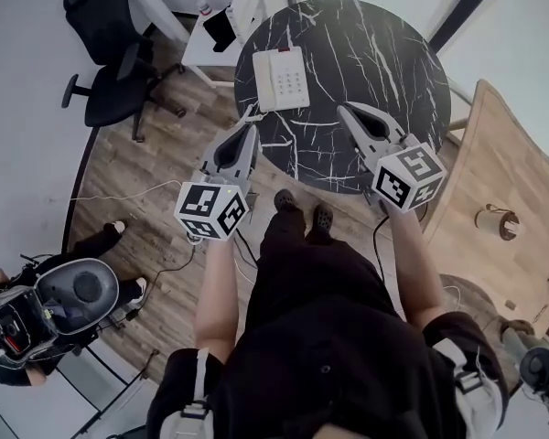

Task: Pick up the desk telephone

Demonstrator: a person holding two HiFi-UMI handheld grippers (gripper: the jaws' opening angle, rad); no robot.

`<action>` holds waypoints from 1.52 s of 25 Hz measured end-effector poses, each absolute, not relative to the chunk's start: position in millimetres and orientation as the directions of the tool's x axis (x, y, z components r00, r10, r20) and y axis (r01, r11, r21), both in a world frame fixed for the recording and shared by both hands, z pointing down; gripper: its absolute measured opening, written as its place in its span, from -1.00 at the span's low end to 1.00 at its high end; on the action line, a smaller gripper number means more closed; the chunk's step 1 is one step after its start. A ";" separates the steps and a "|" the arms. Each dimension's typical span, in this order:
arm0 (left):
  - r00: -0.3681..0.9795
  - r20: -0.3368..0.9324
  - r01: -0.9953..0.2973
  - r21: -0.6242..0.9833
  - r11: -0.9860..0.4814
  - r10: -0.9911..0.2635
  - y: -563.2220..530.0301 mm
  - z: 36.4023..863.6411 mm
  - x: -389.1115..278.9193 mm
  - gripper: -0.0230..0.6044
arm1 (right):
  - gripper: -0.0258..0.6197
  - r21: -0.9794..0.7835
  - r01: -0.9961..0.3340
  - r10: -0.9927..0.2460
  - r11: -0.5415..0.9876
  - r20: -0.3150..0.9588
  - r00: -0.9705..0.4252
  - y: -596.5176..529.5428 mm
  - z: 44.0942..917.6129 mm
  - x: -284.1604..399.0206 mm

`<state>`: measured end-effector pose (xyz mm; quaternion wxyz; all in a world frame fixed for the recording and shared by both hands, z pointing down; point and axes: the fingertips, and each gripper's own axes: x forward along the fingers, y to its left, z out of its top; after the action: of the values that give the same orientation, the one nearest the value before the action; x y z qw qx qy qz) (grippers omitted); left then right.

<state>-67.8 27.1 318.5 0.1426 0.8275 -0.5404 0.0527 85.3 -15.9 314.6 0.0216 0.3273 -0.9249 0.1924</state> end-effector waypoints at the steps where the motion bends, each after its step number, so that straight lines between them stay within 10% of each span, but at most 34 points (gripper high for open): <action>1: 0.410 0.240 -0.910 0.182 -0.374 -0.880 23.3 319.2 -70.1 -0.87 | -0.83 -0.343 -0.615 -0.596 0.711 0.172 -0.785 -19.8 316.2 83.3; 38: 0.645 0.263 -0.761 0.306 -0.571 -0.718 -167.4 368.5 -130.1 -0.87 | -0.82 -0.265 -0.768 -0.695 0.583 0.329 -0.640 -153.8 350.2 3.4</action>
<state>-130.1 -167.4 368.5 0.1989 0.8847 -0.4180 0.0547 3.4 -153.8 350.2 0.0952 0.4135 -0.8845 0.1941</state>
